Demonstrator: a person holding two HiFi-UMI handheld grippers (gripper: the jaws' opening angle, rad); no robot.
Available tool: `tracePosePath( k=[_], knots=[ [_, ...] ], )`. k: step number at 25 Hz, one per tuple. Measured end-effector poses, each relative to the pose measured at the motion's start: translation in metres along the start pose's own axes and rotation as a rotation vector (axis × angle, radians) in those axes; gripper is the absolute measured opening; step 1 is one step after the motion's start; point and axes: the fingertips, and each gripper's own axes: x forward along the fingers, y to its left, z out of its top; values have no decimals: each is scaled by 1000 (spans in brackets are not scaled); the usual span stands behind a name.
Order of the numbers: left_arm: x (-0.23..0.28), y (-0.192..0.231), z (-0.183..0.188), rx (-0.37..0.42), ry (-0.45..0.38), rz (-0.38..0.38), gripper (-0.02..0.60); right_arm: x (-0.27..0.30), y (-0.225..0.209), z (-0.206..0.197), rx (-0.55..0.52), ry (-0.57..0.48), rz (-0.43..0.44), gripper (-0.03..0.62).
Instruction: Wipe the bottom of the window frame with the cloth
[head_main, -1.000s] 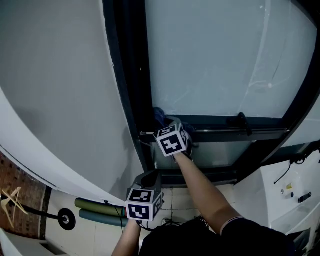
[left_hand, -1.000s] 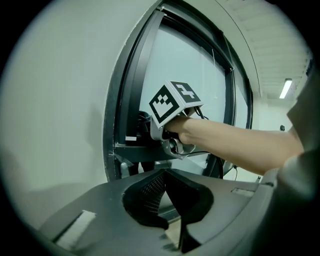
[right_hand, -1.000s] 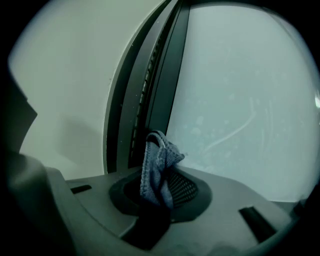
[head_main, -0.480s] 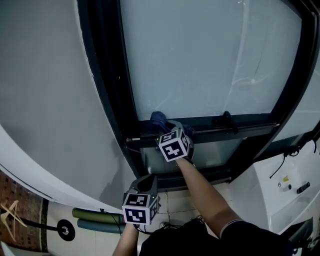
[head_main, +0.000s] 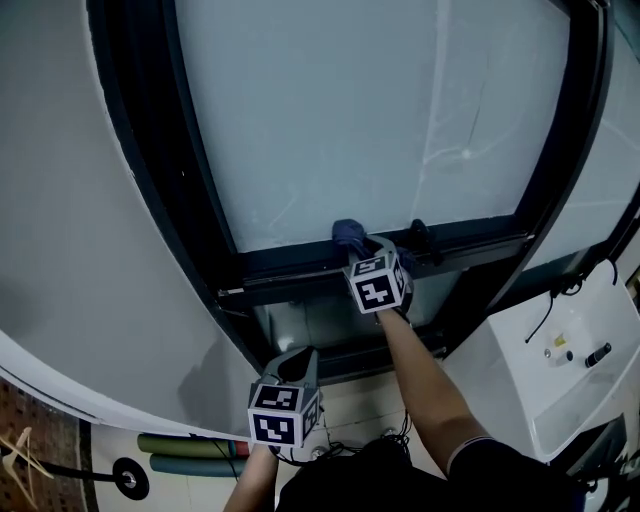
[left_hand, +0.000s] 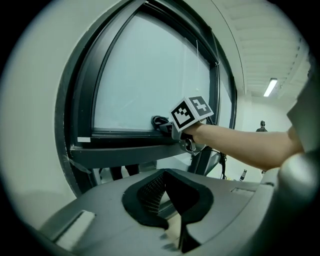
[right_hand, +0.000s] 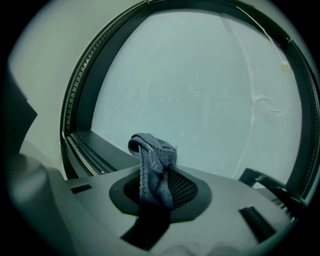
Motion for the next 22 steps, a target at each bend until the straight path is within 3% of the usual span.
tracePosePath(
  k=[3,6,11,16,22],
  knots=[
    [2,-4,1,0,1,0,8,-4,-16,-5,36,0,-19,87],
    [-3,3,-1,-12,2,22,8,-13,-2,7,36,-36,-4,87],
    [-23,29,-15,-55,11,68,8,-28,91,43,19,-134,168,87],
    [-53,53,-27,-86,11,136,8,-29,193,56,-9,-151,335,87],
    [-68,66,-28,-99,-3,152,8,-18,219,57,-35,-140,335,87]
  ],
)
